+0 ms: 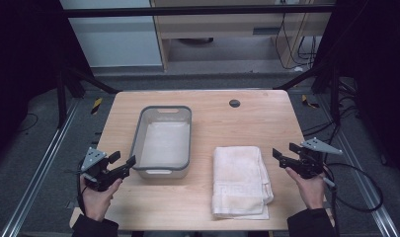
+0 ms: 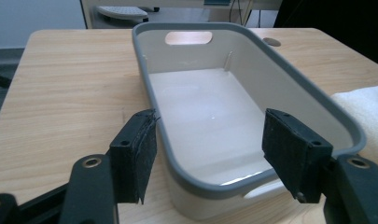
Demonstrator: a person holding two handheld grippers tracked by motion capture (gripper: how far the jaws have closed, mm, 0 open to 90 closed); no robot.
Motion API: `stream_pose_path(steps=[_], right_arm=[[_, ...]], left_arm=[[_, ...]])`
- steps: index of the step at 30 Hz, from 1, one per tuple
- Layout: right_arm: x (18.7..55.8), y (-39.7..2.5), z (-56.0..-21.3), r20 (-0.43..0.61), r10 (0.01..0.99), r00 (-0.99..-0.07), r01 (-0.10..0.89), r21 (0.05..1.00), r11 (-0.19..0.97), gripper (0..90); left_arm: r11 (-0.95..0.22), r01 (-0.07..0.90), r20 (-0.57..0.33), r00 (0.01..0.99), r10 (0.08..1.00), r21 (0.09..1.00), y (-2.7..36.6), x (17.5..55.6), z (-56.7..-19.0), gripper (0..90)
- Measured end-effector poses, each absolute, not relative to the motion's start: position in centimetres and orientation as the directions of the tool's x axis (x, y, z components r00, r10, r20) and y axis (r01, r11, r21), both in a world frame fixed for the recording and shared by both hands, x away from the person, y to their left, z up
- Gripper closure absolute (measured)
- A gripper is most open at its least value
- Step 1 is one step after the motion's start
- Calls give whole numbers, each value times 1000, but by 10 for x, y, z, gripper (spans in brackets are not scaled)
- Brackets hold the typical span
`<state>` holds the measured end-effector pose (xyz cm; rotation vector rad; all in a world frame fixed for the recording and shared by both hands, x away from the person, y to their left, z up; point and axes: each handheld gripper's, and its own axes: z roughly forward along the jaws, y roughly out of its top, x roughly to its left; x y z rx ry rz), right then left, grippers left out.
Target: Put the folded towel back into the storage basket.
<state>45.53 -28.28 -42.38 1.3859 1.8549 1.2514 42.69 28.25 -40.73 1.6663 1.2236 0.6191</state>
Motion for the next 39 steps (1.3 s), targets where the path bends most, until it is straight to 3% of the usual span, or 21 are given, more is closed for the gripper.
stream_pose_path(steps=[21, 39], right_arm=[[466, -268, -405, 131, 900, -415, 463, 882, 85, 260], [474, -254, -403, 123, 887, -446, 464, 879, 111, 238]], left_arm=[[-107, 390, -98, 471, 877, 915, 226, 432, -390, 343], [-173, 399, -83, 549, 832, 900, 177, 433, -398, 357]])
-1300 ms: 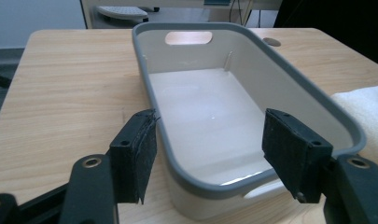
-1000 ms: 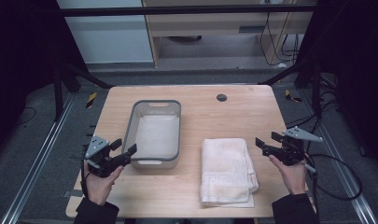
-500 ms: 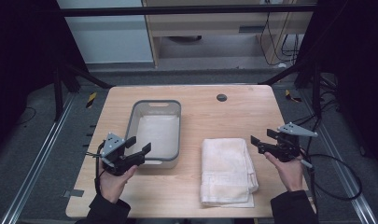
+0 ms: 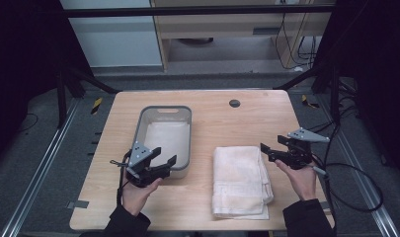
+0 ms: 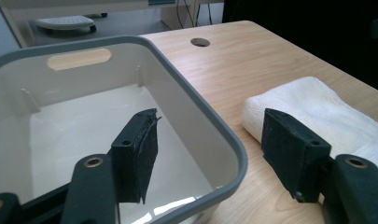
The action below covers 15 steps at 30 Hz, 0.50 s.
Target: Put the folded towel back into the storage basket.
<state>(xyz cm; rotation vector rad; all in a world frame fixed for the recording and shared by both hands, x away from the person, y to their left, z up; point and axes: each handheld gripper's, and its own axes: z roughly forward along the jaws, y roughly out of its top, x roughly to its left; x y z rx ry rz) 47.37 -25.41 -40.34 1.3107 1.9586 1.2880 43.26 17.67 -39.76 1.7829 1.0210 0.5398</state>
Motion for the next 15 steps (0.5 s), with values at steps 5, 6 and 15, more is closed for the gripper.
stream_pose_path(steps=[5, 6, 15], right_arm=[[475, -252, -407, 115, 885, -451, 472, 872, 127, 240], [476, -251, -408, 111, 886, -451, 473, 871, 132, 241], [479, -249, -418, 122, 876, -467, 498, 855, 147, 255]], left_arm=[[-200, 398, -75, 576, 814, 895, 161, 431, -401, 364], [-203, 399, -74, 580, 811, 894, 158, 431, -402, 365], [-264, 395, -57, 640, 766, 880, 125, 426, -411, 386]])
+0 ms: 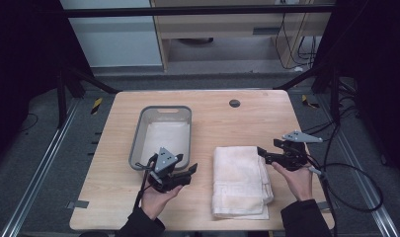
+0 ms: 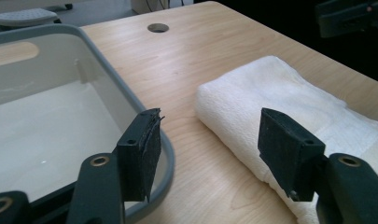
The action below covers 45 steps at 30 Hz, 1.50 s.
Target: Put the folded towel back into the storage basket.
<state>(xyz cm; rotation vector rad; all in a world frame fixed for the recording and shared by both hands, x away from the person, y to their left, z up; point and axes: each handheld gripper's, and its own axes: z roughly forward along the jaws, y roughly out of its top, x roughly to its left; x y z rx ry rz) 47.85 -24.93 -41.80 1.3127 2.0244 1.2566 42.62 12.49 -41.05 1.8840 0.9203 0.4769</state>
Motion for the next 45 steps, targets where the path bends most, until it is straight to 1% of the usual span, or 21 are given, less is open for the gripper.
stream_pose_path(steps=[7, 14, 28, 33, 38, 40, 41, 45], right_arm=[[480, -244, -423, 107, 871, -480, 513, 839, 179, 266], [480, -240, -427, 94, 868, -488, 518, 832, 201, 266], [483, -232, -436, 95, 856, -508, 539, 811, 229, 230], [486, -229, -441, 95, 852, -515, 548, 800, 242, 224], [487, -229, -445, 98, 854, -511, 549, 802, 236, 227], [488, -232, -448, 119, 860, -495, 566, 795, 216, 228], [488, -233, -450, 92, 867, -489, 561, 795, 232, 229], [489, -233, -453, 84, 870, -485, 572, 783, 244, 225]], left_arm=[[-312, 403, -48, 673, 738, 860, 107, 419, -420, 398], [-335, 412, -46, 685, 727, 847, 98, 416, -427, 405], [-357, 440, -67, 701, 710, 824, 79, 414, -442, 409], [-374, 442, -59, 706, 706, 815, 73, 416, -449, 409], [-393, 443, -45, 708, 705, 806, 68, 416, -455, 404], [-400, 436, -36, 712, 702, 806, 65, 418, -459, 404], [-403, 437, -35, 712, 701, 804, 64, 418, -461, 401], [-414, 450, -43, 716, 697, 792, 61, 419, -465, 388]])
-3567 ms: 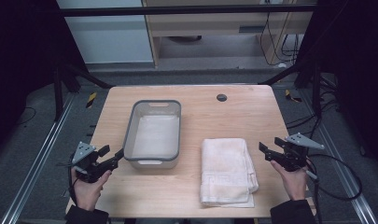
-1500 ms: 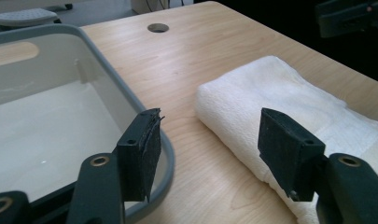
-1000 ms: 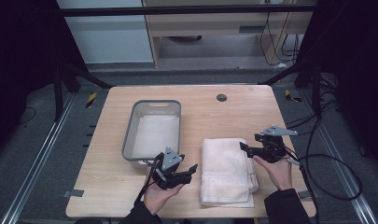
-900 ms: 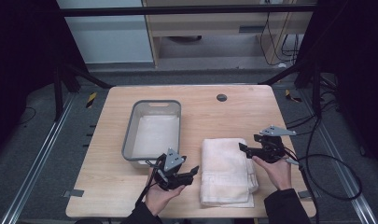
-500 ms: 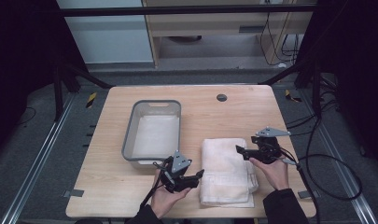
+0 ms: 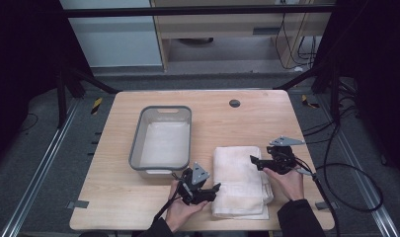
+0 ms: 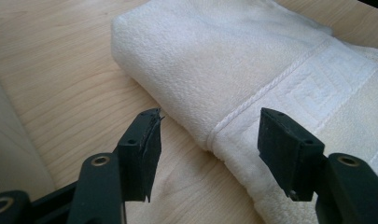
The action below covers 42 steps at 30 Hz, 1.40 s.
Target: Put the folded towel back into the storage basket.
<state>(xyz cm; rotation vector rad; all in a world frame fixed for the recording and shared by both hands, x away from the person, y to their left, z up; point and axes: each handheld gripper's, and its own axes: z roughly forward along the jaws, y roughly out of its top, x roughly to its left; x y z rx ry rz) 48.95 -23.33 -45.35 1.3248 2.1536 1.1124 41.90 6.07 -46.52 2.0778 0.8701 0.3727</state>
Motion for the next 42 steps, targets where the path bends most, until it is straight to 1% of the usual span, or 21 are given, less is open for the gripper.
stream_pose_path(steps=[8, 14, 16, 21, 23, 25, 31, 35, 38, 39, 40, 41, 42], right_arm=[[494, -233, -465, 108, 873, -476, 604, 762, 235, 224], [498, -234, -475, 113, 875, -471, 631, 736, 244, 229], [498, -232, -478, 117, 874, -472, 637, 730, 246, 238], [499, -230, -481, 119, 875, -469, 646, 722, 248, 245], [499, -230, -484, 123, 877, -465, 650, 719, 244, 251], [499, -230, -486, 152, 879, -453, 671, 707, 223, 252], [501, -228, -491, 191, 881, -432, 709, 676, 201, 266], [503, -228, -492, 219, 878, -425, 728, 659, 188, 295], [504, -230, -493, 269, 865, -424, 747, 644, 166, 346], [504, -230, -493, 269, 865, -424, 747, 644, 166, 346], [504, -231, -494, 283, 858, -429, 749, 642, 163, 383], [504, -231, -494, 283, 858, -429, 749, 642, 163, 383], [505, -231, -493, 292, 853, -431, 752, 639, 162, 413]], left_arm=[[-433, 451, -35, 723, 690, 780, 52, 420, -476, 360], [-429, 476, -65, 723, 687, 768, 50, 425, -483, 339], [-441, 483, -61, 723, 688, 757, 48, 426, -487, 336], [-456, 492, -67, 731, 679, 742, 45, 426, -492, 339], [-454, 507, -85, 730, 678, 733, 45, 428, -493, 341], [-447, 520, -105, 728, 677, 728, 45, 430, -494, 343], [-449, 526, -125, 737, 664, 722, 44, 432, -496, 378], [-444, 543, -149, 736, 661, 713, 43, 434, -497, 406], [-438, 555, -176, 738, 651, 707, 43, 436, -498, 435], [-434, 561, -188, 738, 648, 705, 44, 437, -499, 435], [-433, 562, -194, 740, 644, 705, 44, 437, -499, 452], [-437, 564, -197, 742, 641, 700, 44, 438, -498, 452], [-436, 567, -203, 741, 640, 699, 43, 437, -498, 466]])
